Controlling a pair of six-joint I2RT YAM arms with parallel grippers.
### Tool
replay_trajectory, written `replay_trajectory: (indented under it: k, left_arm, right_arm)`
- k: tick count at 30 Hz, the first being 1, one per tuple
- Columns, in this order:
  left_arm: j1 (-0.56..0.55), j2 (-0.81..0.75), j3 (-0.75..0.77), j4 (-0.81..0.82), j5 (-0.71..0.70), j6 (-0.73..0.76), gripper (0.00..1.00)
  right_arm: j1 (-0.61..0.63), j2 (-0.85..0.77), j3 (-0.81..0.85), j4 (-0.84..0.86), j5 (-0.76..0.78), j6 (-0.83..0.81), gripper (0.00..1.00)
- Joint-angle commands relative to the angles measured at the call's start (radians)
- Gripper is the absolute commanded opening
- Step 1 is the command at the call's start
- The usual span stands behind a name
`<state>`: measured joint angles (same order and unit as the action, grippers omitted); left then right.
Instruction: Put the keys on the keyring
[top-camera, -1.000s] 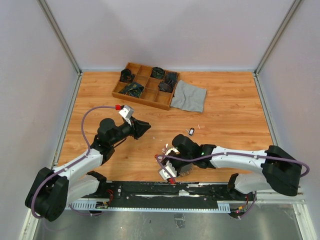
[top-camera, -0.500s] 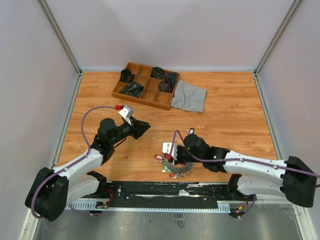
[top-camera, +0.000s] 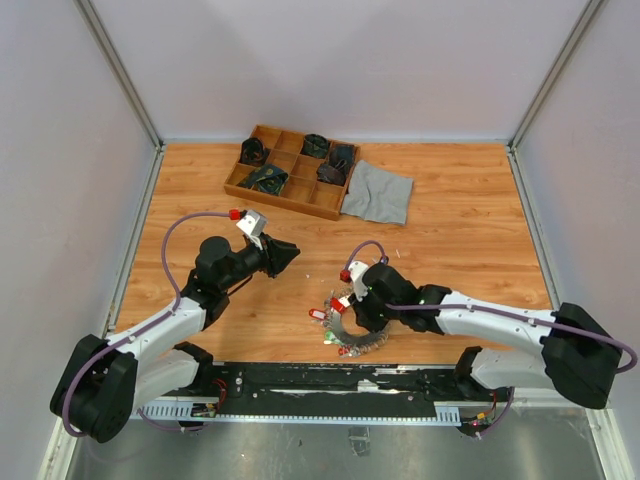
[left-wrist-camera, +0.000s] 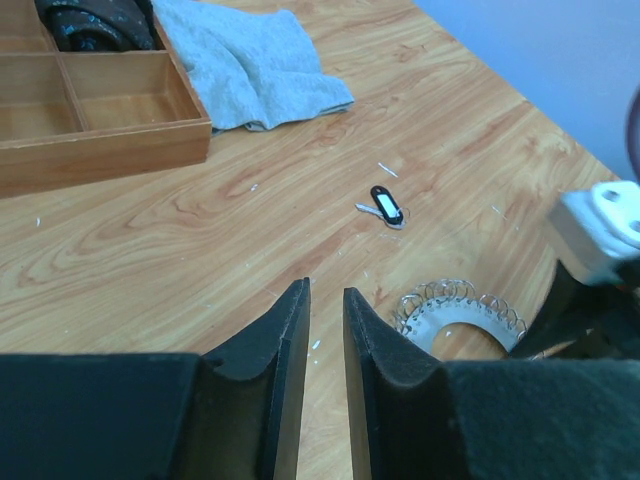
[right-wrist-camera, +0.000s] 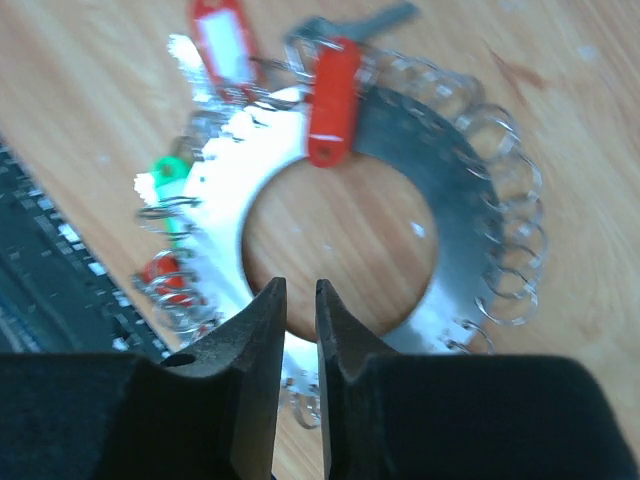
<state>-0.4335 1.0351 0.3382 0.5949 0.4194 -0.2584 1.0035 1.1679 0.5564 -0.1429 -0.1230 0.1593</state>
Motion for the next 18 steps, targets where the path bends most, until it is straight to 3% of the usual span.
replay_trajectory:
  k: [1, 8, 12, 18]
  left_arm:
    - [-0.002, 0.003, 0.007, 0.006, -0.014, 0.008, 0.26]
    - [-0.002, 0.012, 0.008, 0.006, -0.018, 0.008, 0.26]
    - [-0.002, 0.014, 0.009, 0.005, -0.020, 0.010, 0.26]
    - [-0.002, 0.015, 0.010, 0.002, -0.024, 0.010, 0.26]
  right_arm:
    - [-0.084, 0.052, 0.032, -0.130, 0.095, 0.133, 0.19]
    - [-0.140, 0.119, 0.035, -0.139, 0.111, 0.166, 0.23]
    - [-0.148, 0.143, 0.035, -0.136, 0.117, 0.176, 0.19]
    - [-0.202, 0.164, 0.054, -0.257, 0.304, 0.195, 0.20]
